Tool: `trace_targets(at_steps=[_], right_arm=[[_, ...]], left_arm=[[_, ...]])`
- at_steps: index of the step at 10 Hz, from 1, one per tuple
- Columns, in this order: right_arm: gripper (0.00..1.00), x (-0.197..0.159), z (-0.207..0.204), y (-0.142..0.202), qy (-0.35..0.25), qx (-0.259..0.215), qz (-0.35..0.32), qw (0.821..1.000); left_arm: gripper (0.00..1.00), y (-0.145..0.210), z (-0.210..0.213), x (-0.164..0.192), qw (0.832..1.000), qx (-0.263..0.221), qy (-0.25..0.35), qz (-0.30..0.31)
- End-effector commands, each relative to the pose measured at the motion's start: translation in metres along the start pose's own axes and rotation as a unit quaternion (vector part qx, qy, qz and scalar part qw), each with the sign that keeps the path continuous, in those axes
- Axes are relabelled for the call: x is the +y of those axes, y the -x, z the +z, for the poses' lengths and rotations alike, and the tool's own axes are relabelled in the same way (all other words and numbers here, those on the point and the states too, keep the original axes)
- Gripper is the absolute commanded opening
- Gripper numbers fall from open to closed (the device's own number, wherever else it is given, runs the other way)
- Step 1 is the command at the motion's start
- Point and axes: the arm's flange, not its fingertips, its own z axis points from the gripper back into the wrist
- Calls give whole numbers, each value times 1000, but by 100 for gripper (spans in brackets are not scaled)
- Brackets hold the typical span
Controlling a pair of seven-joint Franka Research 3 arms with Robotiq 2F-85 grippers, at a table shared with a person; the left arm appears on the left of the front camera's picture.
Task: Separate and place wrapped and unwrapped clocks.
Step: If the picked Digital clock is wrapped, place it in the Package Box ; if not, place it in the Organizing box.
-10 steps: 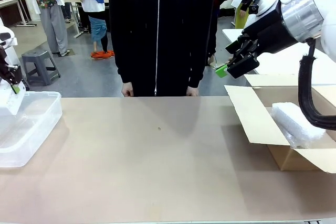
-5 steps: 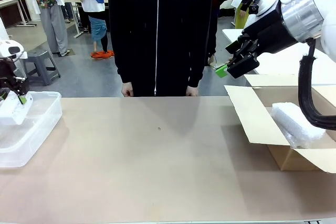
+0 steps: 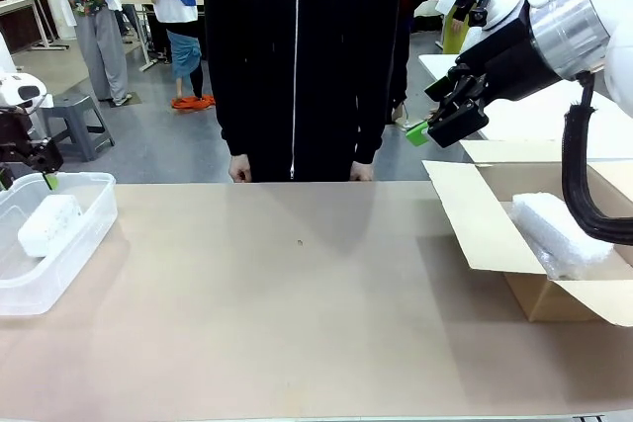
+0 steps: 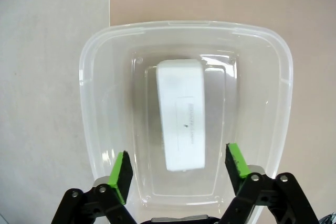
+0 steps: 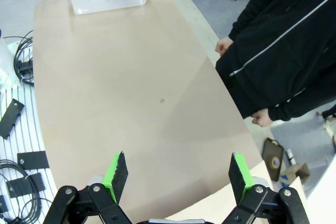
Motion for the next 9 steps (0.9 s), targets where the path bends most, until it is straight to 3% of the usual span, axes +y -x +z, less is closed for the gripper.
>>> trace_targets(at_steps=[1, 7, 9], right_arm=[[100, -2, -4, 0, -4, -11, -2, 1000], [100, -2, -4, 0, -4, -11, -2, 1000], [100, -2, -4, 0, -4, -11, -2, 1000]], left_arm=[[100, -6, 1, 7, 1000, 14, 6, -18], [100, -1, 6, 6, 999, 25, -9, -24], [100, 30, 35, -2, 998, 36, -5, -42]])
